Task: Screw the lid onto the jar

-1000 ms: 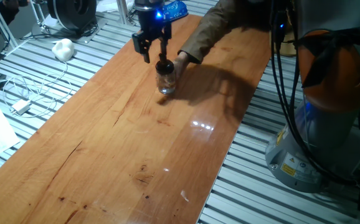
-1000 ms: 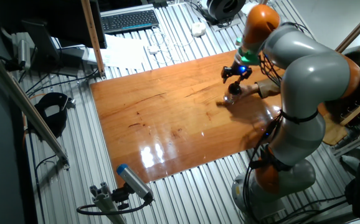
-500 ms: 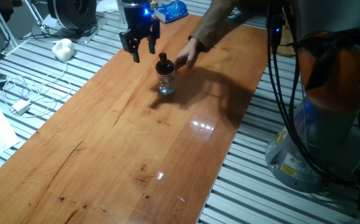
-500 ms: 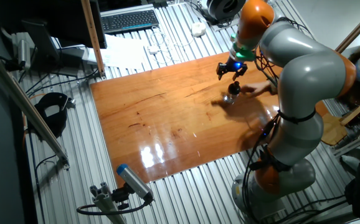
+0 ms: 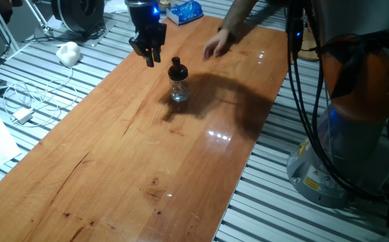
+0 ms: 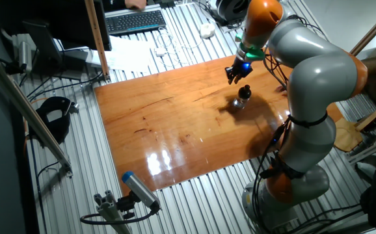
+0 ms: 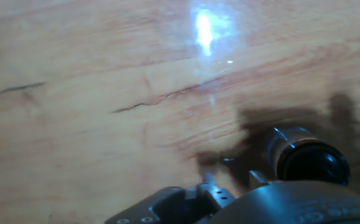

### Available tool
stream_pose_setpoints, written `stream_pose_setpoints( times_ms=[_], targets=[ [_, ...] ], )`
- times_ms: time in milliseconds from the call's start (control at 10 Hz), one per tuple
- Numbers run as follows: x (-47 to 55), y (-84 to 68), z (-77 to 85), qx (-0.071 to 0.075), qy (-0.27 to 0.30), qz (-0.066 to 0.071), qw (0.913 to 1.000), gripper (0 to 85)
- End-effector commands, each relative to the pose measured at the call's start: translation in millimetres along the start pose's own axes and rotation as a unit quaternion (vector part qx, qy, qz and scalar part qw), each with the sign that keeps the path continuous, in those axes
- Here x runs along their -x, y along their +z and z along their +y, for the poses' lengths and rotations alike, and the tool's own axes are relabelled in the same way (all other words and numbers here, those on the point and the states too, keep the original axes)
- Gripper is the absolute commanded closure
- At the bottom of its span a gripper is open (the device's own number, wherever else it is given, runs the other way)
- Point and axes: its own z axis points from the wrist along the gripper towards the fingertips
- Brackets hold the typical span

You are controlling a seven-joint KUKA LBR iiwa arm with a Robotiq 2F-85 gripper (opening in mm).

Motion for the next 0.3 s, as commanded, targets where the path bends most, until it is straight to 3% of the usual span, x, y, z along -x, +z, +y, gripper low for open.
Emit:
stream_pose_setpoints(
  times_ms=[0, 200],
  targets=[
    [-0.6, -2.3, 2.3, -0.001, -0.02, 0.001, 0.9998, 85.0],
    [-1.6, -5.8, 8.6, -0.003, -0.023, 0.005, 0.9997, 85.0]
  ],
)
